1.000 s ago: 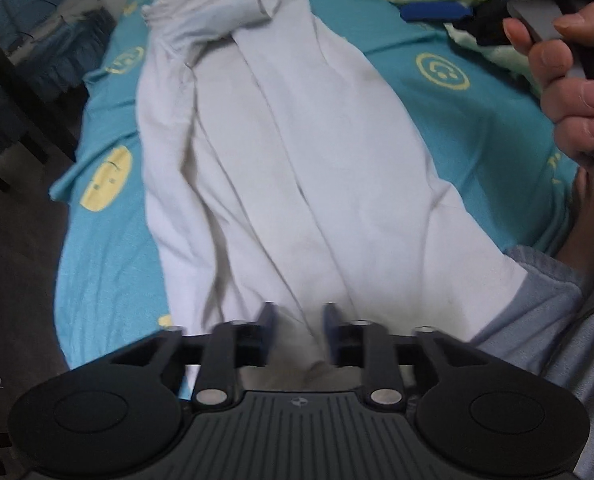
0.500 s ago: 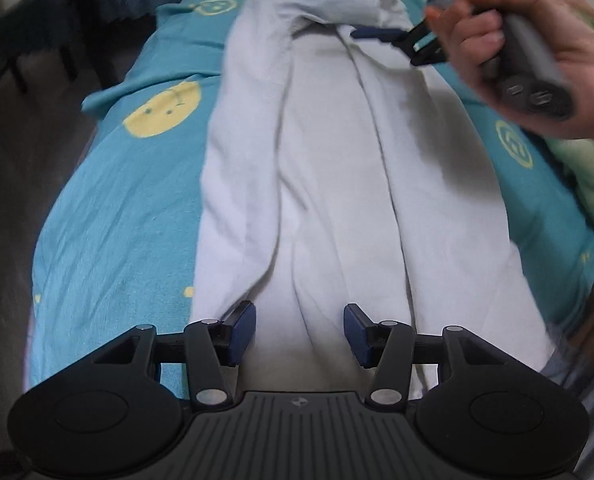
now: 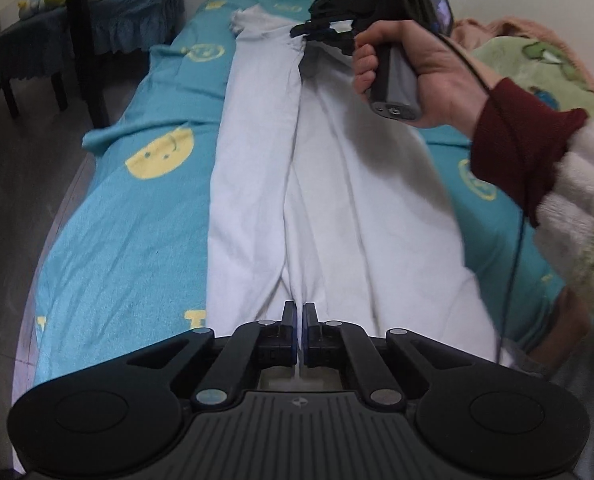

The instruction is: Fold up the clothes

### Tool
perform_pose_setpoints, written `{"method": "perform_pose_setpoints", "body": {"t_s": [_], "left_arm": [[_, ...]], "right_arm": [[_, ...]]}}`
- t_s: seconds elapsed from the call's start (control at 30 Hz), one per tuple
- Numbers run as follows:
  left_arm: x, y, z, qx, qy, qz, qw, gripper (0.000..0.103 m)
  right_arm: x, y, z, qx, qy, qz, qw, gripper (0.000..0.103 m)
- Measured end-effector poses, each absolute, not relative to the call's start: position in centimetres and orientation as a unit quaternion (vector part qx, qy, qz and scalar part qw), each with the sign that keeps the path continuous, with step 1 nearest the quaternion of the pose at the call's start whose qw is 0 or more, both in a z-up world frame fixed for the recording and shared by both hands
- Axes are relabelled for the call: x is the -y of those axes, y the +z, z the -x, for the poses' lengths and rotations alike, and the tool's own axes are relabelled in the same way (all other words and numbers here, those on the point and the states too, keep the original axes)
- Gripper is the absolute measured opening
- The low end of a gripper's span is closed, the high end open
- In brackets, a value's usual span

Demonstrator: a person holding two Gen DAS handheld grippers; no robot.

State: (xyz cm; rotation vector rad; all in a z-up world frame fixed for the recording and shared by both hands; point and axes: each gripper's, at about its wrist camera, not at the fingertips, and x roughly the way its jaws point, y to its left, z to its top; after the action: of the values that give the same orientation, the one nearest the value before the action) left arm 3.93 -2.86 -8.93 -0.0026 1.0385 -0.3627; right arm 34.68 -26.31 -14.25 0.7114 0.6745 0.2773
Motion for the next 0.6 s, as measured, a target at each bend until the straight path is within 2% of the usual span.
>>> {"method": "perform_pose_setpoints", "body": {"t_s": [0.17,0.4,0.43,0.47,0.5,0.57,0.6], "left_arm": [[4.3,-8.5,-3.0,-0.509,-0.212,0.022,0.834,0.001],[5.3,-11.9,-4.2,-0.547,-0.217,0.017,0.809,0.003],[5.1,-11.8,-4.4,-0.547,-0.216,0.019,0.809,0.010],[4.6,-11.5,-4.5,-0.543,-0.214,0.022,0.812,0.021],[4.1,-11.3,-4.7,-0.540,-0.212,0.024,0.814,0.027],[3.0,-10.6,-5.2,-0.528,-0.210,0.034,0.822,0.047],[2.4,-10.3,-5.5,-0.520,-0.214,0.041,0.826,0.053]], "right_arm": [[27.6,-11.6,-34.8,-0.313,0.111,-0.273,0.903,0.007],[28.5,-15.1,-35.2,-0.361,0.098,-0.256,0.891,0.009],[28.3,-15.3,-35.1,-0.364,0.098,-0.256,0.890,0.009],[28.1,-15.4,-34.9,-0.366,0.098,-0.256,0.889,0.010],[28.0,-15.3,-34.7,-0.369,0.099,-0.256,0.888,0.010],[28.2,-14.8,-33.9,-0.377,0.099,-0.261,0.883,0.012],[28.4,-14.5,-33.1,-0.380,0.100,-0.264,0.881,0.015]]}}
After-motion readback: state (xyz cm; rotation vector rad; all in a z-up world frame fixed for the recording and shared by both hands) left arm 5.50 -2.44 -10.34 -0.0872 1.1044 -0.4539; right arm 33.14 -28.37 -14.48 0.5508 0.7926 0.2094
